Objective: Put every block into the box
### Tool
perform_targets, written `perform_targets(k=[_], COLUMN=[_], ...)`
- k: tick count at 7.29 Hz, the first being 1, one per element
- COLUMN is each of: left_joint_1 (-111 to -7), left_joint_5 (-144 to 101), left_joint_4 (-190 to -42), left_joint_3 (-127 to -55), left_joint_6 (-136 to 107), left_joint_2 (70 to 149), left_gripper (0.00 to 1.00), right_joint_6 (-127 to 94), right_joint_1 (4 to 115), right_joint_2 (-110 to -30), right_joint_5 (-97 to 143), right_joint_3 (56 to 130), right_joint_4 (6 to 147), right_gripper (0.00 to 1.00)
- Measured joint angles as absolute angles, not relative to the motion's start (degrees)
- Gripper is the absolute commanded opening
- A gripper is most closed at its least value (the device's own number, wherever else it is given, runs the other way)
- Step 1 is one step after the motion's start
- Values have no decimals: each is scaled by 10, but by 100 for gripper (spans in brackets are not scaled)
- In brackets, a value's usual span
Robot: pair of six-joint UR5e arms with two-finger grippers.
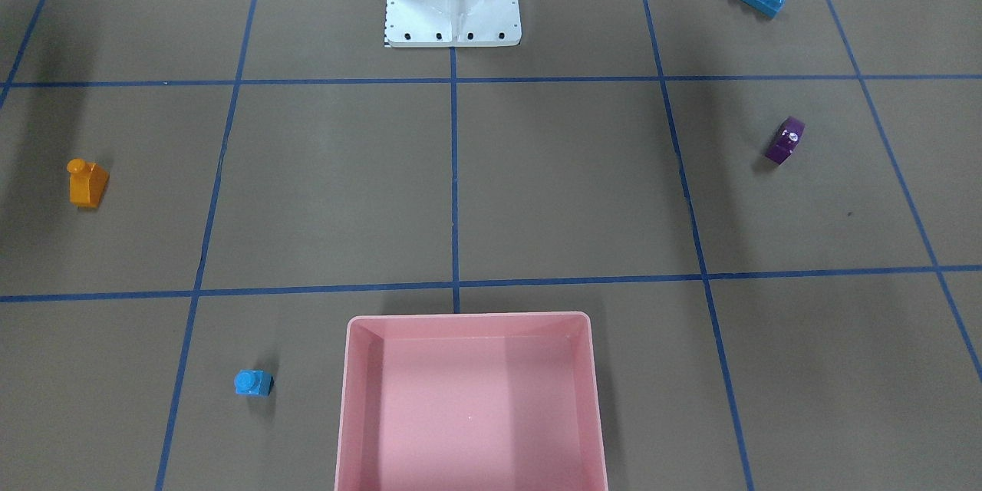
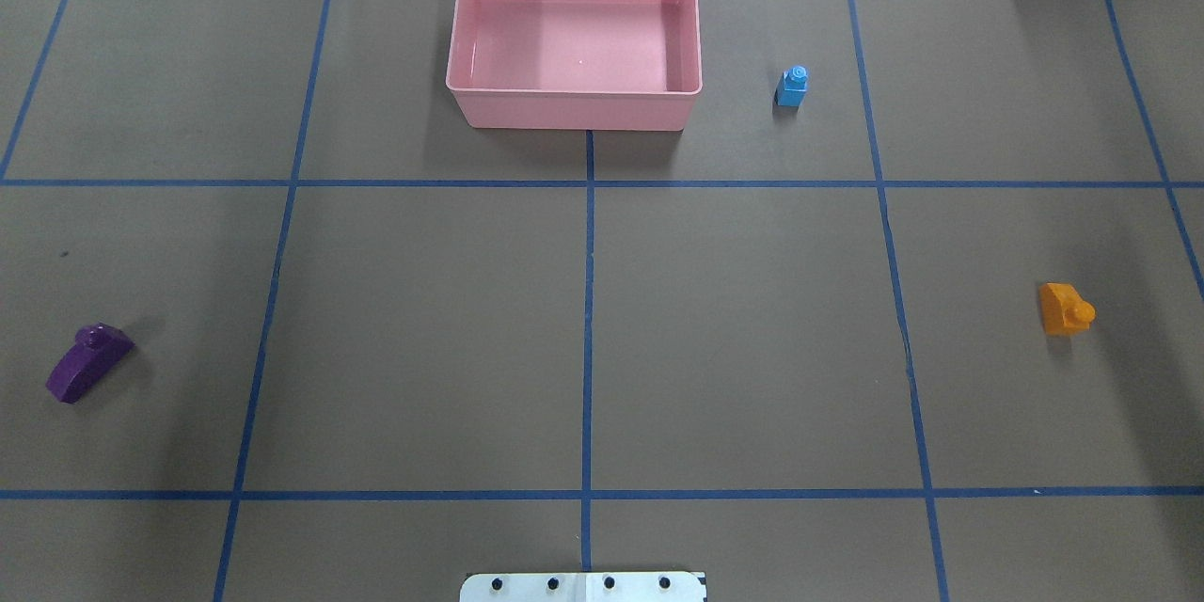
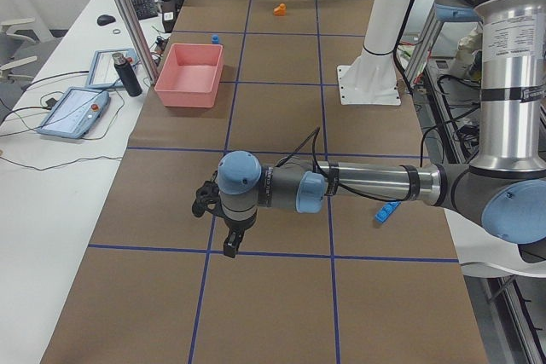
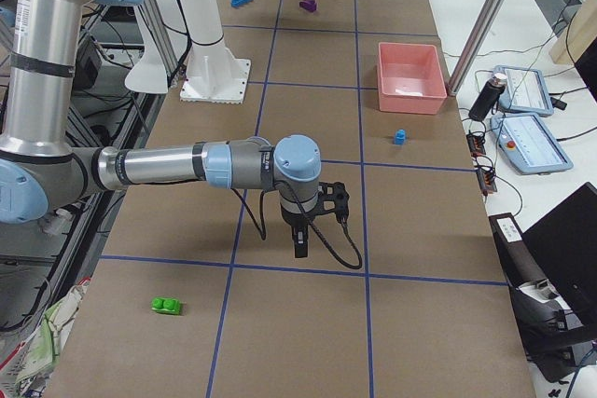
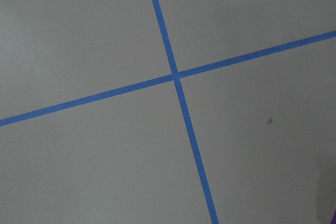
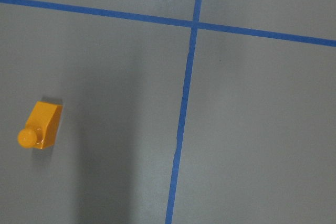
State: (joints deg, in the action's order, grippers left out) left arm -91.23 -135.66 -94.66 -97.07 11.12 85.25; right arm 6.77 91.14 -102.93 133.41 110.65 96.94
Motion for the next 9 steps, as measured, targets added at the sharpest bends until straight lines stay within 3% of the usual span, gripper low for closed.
perform_targets(k=[5, 9], left_joint_1=[-912, -912], left_joint_5=[-1357, -1357], left_joint_4=[-951, -952], left_joint_3=[-987, -989], left_joint_6=[111, 110], left_joint_2=[859, 860], left_gripper=[100, 100], right_joint_6=[42, -356], right_joint_1=[899, 684], right_joint_2=[-1026, -1026], right_joint_5=[1362, 1306], right_joint_3=[1117, 1091], right_joint_4=[961, 695], right_gripper=[100, 100])
